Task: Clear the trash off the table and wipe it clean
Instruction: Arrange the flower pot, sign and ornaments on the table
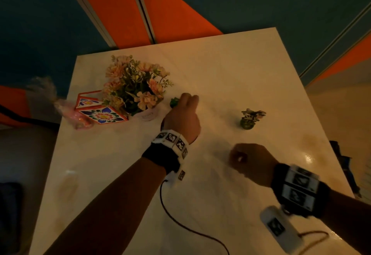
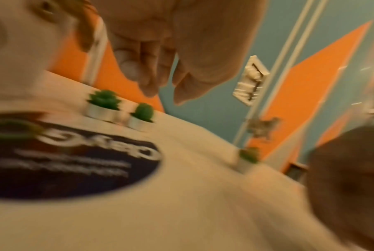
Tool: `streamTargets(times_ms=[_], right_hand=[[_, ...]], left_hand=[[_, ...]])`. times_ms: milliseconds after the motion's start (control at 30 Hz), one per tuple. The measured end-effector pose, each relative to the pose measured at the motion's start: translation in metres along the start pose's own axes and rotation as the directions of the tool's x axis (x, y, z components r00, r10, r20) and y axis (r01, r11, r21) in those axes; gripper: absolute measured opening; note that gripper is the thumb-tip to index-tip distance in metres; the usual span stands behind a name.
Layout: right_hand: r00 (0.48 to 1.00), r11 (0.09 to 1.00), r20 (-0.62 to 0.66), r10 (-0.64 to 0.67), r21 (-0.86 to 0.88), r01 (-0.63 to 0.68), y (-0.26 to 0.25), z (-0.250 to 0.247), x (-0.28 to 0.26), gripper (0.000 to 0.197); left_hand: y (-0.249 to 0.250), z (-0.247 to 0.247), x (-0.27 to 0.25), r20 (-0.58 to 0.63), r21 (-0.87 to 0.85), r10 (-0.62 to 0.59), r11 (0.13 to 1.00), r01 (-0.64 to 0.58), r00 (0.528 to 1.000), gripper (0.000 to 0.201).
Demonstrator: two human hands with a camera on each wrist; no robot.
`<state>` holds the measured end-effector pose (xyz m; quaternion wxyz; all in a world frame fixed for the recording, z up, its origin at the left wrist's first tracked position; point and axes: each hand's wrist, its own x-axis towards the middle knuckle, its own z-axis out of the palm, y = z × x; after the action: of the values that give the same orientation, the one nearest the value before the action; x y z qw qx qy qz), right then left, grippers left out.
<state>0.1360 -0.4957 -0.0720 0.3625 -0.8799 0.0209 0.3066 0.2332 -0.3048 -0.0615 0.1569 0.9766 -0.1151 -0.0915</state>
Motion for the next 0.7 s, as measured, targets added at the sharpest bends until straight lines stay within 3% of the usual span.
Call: streamTargets(times_ms=[67, 133, 200, 267, 367, 433, 533, 700], right_hand=[[0.989, 0.982, -0.094, 0.119, 0.158, -0.103, 0.027, -0.006, -0.009, 0.008], [0.937, 0.919, -0.26, 0.232, 0.374, -0.123, 0.045, -0.014, -0.005, 0.009], [0.88, 0.816, -0.348, 0.323, 0.573, -0.073, 0.054, -0.021, 0.009, 0.025], [0.857, 0.764, -0.389, 0.338, 0.645, -0.009, 0.051, -0.027, 0.021, 0.04], [0.869, 0.75, -0.401, 0.29, 0.659, 0.054, 0.041, -0.032, 0.031, 0.037], [0.884, 0.789, -0.39, 0.258, 0.613, 0.04, 0.036, -0.034, 0.034, 0.027], [0.891, 0.863, -0.39, 0.234, 0.505, -0.006, 0.032, -0.032, 0.039, 0.019], [0.92, 0.854, -0.332, 0.21, 0.52, -0.007, 0.0, -0.027, 0.066, 0.022]], left_hand=[[0.021, 0.004, -0.017, -0.003, -0.058, 0.102, 0.993, -0.102, 0.995, 0.045], [0.041, 0.016, -0.026, 0.068, -0.138, 0.136, 0.982, -0.125, 0.988, 0.043], [0.059, 0.033, -0.026, 0.176, -0.225, 0.09, 0.973, -0.049, 0.98, 0.049], [0.072, 0.048, -0.022, 0.266, -0.319, 0.014, 0.945, 0.075, 0.964, 0.059], [0.085, 0.068, -0.014, 0.302, -0.446, -0.06, 0.873, 0.196, 0.951, 0.065], [0.089, 0.079, -0.009, 0.301, -0.493, -0.088, 0.838, 0.234, 0.949, 0.057], [0.091, 0.088, -0.009, 0.268, -0.529, -0.101, 0.816, 0.234, 0.958, 0.04], [0.073, 0.073, 0.0, 0.22, -0.577, -0.139, 0.78, 0.244, 0.966, 0.038]])
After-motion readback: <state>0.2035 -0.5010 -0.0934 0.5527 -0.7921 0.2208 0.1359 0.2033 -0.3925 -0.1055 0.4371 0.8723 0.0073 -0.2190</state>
